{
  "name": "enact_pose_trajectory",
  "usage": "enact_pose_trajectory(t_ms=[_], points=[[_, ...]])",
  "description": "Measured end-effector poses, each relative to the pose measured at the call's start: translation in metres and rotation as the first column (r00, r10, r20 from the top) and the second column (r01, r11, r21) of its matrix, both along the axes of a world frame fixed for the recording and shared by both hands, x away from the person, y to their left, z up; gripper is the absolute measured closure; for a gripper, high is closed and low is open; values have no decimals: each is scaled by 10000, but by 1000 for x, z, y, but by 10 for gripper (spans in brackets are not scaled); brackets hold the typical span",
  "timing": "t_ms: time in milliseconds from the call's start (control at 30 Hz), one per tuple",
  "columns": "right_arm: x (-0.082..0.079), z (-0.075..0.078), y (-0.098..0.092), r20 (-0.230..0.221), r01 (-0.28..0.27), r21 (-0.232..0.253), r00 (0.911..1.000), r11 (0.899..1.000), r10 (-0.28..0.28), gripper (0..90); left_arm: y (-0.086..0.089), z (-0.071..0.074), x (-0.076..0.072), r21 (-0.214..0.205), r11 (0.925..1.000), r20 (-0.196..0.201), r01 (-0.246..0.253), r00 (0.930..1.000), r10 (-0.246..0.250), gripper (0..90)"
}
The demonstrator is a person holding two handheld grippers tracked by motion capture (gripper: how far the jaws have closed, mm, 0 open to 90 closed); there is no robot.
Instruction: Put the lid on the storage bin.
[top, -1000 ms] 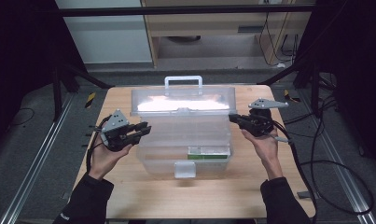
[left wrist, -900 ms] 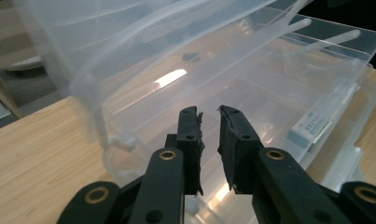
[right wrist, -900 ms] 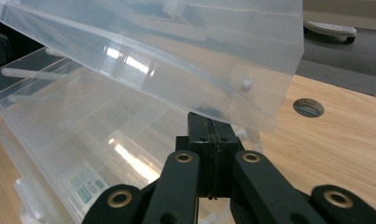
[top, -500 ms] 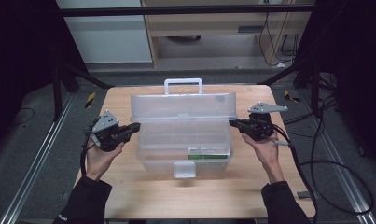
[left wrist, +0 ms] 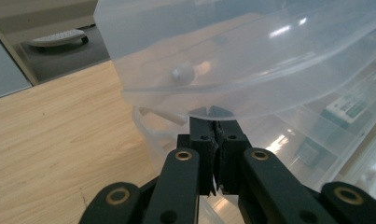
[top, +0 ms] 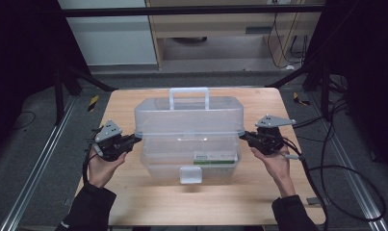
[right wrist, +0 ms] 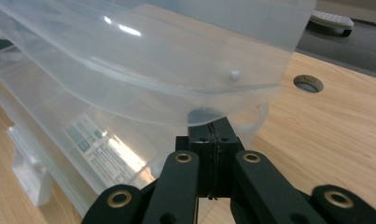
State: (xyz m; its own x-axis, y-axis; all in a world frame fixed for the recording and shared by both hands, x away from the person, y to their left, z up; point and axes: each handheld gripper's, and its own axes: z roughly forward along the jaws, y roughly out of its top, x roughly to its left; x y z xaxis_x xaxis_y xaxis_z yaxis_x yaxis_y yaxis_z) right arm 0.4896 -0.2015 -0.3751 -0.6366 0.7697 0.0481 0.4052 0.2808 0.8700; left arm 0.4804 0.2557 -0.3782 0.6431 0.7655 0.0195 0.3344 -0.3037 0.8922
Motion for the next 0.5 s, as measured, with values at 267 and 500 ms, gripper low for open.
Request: enact_pose_trajectory(t_ms=[267,500], points=[[-10,-10,-5,6,-20,-230,10000,9997,21,900,3,-13,-6,246,9997,-170,26,9999,-22,852],[-16,-20,-4,-8,-125,-509,9999,9986,125,900,2,-21,-9,601,9982,-229,48,9997,-34,847]])
